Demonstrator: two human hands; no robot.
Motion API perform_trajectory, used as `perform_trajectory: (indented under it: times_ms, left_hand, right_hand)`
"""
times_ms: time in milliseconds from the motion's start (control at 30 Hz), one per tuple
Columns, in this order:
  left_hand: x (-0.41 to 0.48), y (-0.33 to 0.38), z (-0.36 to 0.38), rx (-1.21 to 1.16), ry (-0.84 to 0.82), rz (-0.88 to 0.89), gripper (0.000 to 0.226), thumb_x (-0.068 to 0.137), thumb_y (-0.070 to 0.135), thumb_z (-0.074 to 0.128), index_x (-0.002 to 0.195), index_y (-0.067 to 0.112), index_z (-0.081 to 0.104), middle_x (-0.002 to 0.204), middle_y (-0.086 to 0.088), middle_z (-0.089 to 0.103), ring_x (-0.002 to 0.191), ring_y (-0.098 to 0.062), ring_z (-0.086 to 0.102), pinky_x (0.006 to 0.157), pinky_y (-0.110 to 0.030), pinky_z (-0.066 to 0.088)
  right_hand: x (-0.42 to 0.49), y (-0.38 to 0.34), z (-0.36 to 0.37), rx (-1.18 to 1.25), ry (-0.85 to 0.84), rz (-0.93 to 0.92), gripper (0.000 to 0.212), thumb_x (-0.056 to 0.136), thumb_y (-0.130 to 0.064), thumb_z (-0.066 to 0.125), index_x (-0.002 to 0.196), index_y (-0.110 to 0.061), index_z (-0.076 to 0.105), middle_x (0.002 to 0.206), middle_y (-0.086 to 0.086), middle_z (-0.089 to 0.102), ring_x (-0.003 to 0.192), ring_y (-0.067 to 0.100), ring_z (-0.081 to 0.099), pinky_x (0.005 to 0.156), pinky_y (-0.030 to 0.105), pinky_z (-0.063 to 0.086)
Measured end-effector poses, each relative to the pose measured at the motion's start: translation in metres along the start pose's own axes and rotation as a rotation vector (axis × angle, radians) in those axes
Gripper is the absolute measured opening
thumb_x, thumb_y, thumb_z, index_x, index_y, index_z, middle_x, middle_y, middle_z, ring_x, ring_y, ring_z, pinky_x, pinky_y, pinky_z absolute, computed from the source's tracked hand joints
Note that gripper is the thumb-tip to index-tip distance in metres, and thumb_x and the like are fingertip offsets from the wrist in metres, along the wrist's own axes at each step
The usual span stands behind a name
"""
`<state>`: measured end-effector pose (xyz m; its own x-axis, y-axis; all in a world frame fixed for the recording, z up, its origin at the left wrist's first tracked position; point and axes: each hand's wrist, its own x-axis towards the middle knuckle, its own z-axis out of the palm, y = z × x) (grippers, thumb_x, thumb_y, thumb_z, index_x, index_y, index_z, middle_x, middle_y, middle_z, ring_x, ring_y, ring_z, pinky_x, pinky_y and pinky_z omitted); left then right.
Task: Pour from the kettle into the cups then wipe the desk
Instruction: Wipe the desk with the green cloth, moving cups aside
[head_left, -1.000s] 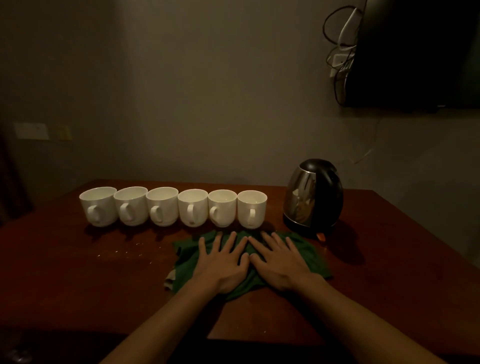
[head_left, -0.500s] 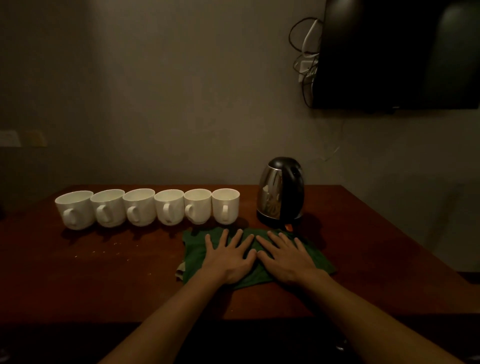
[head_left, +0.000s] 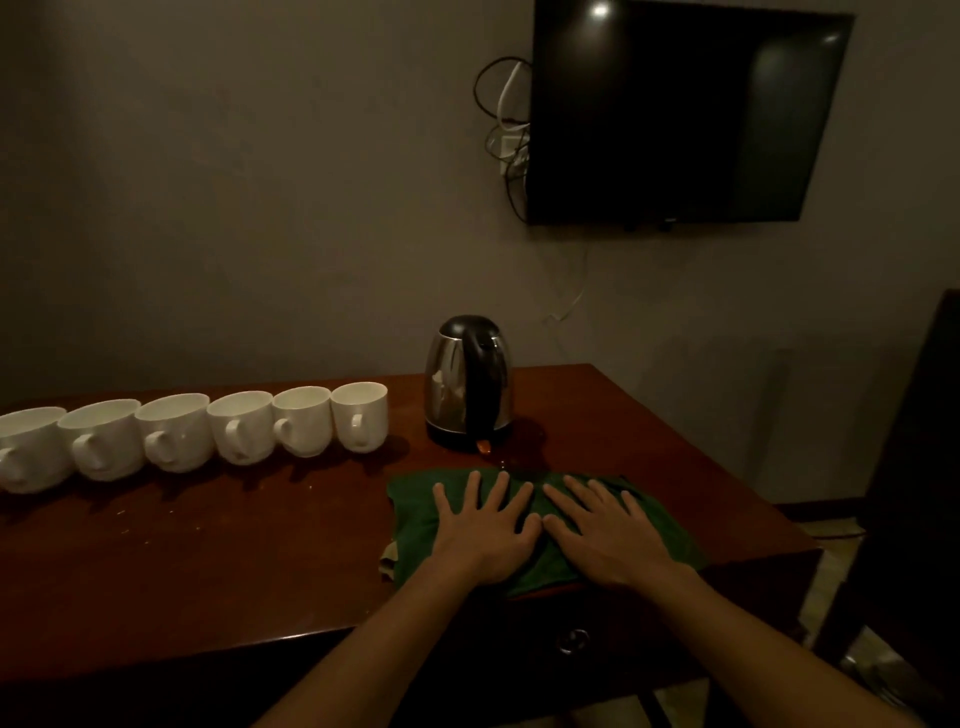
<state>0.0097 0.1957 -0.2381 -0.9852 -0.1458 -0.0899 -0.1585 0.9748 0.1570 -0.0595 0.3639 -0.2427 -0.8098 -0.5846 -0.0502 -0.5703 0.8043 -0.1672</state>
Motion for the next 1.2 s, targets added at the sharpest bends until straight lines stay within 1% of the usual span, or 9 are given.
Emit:
perform_trajectory:
  times_ms: [167, 300, 400, 500, 633, 800, 967, 1033, 1200]
  left_hand:
    - [0.011, 0.046, 0.008, 0.000, -0.007, 0.052, 0.064, 0.099, 0.067, 0.008, 0.158, 0.044, -0.004, 0.168, 0.007, -0.014, 0.153, -0.029, -0.021, 0.110, -0.070, -0.023]
    - [0.023, 0.070, 0.011, -0.006, -0.008, 0.090, 0.065, 0.099, 0.068, 0.009, 0.158, 0.045, -0.004, 0.168, 0.007, -0.014, 0.152, -0.030, -0.021, 0.109, -0.070, -0.025]
    - [0.040, 0.079, 0.013, -0.014, 0.004, 0.101, 0.065, 0.098, 0.068, 0.008, 0.158, 0.045, -0.004, 0.168, 0.006, -0.013, 0.152, -0.029, -0.022, 0.109, -0.070, -0.024]
    - [0.064, 0.084, 0.015, -0.014, 0.016, 0.105, 0.065, 0.097, 0.069, 0.007, 0.157, 0.046, -0.004, 0.168, 0.008, -0.013, 0.153, -0.028, -0.021, 0.110, -0.071, -0.022]
    - [0.102, 0.086, 0.011, -0.010, 0.029, 0.112, 0.066, 0.096, 0.070, 0.007, 0.157, 0.047, -0.003, 0.169, 0.008, -0.011, 0.153, -0.027, -0.020, 0.110, -0.070, -0.023]
    - [0.154, 0.085, 0.008, -0.027, 0.041, 0.095, 0.066, 0.096, 0.071, 0.008, 0.157, 0.048, -0.001, 0.169, 0.007, -0.009, 0.153, -0.027, -0.019, 0.111, -0.069, -0.022]
    - [0.208, 0.075, -0.002, -0.035, 0.035, 0.072, 0.066, 0.096, 0.072, 0.010, 0.157, 0.049, 0.000, 0.169, 0.009, -0.010, 0.154, -0.025, -0.017, 0.112, -0.066, -0.023]
    - [0.228, 0.069, -0.003, -0.045, 0.050, 0.059, 0.066, 0.096, 0.072, 0.010, 0.157, 0.049, 0.000, 0.169, 0.009, -0.009, 0.154, -0.026, -0.017, 0.112, -0.066, -0.023]
    - [0.272, 0.055, -0.004, -0.084, 0.090, -0.004, 0.065, 0.097, 0.069, 0.012, 0.157, 0.048, 0.005, 0.169, 0.007, -0.006, 0.154, -0.027, -0.016, 0.110, -0.068, -0.023]
  right_hand:
    - [-0.020, 0.042, -0.003, -0.026, 0.009, 0.101, 0.066, 0.096, -0.069, 0.006, 0.156, -0.044, -0.002, 0.166, -0.011, -0.010, 0.153, 0.015, -0.009, 0.123, 0.049, -0.004]
    - [-0.024, 0.067, -0.007, -0.050, -0.003, 0.155, 0.099, 0.068, -0.084, -0.019, 0.157, -0.043, -0.004, 0.165, -0.012, -0.014, 0.153, 0.015, -0.011, 0.123, 0.049, -0.004]
    - [-0.014, 0.082, -0.009, -0.042, 0.007, 0.196, 0.081, 0.084, -0.079, -0.008, 0.157, -0.043, -0.003, 0.166, -0.010, -0.013, 0.153, 0.015, -0.011, 0.123, 0.050, -0.004]
    - [0.003, 0.097, -0.012, -0.074, -0.019, 0.181, 0.098, 0.070, -0.085, -0.021, 0.157, -0.043, -0.002, 0.166, -0.011, -0.014, 0.153, 0.016, -0.011, 0.123, 0.050, -0.003]
    - [0.032, 0.115, -0.018, -0.060, 0.023, 0.195, 0.065, 0.098, -0.066, 0.011, 0.157, -0.041, -0.001, 0.167, -0.010, -0.009, 0.153, 0.014, -0.008, 0.124, 0.047, -0.002]
    - [0.081, 0.136, -0.025, -0.067, 0.012, 0.177, 0.078, 0.088, -0.076, -0.003, 0.157, -0.040, -0.001, 0.167, -0.009, -0.009, 0.153, 0.015, -0.008, 0.124, 0.048, -0.002]
    - [0.133, 0.149, -0.037, -0.161, -0.044, 0.118, 0.162, 0.013, -0.086, -0.045, 0.158, -0.037, 0.005, 0.166, -0.006, -0.013, 0.153, 0.019, -0.011, 0.123, 0.051, -0.003]
    - [0.156, 0.154, -0.038, -0.164, -0.028, 0.103, 0.153, 0.023, -0.087, -0.044, 0.159, -0.036, 0.004, 0.166, -0.005, -0.014, 0.153, 0.019, -0.012, 0.123, 0.050, -0.003]
    - [0.212, 0.163, -0.036, -0.140, -0.015, 0.066, 0.073, 0.092, -0.067, 0.000, 0.158, -0.037, 0.000, 0.167, -0.005, -0.012, 0.153, 0.017, -0.010, 0.124, 0.047, -0.002]
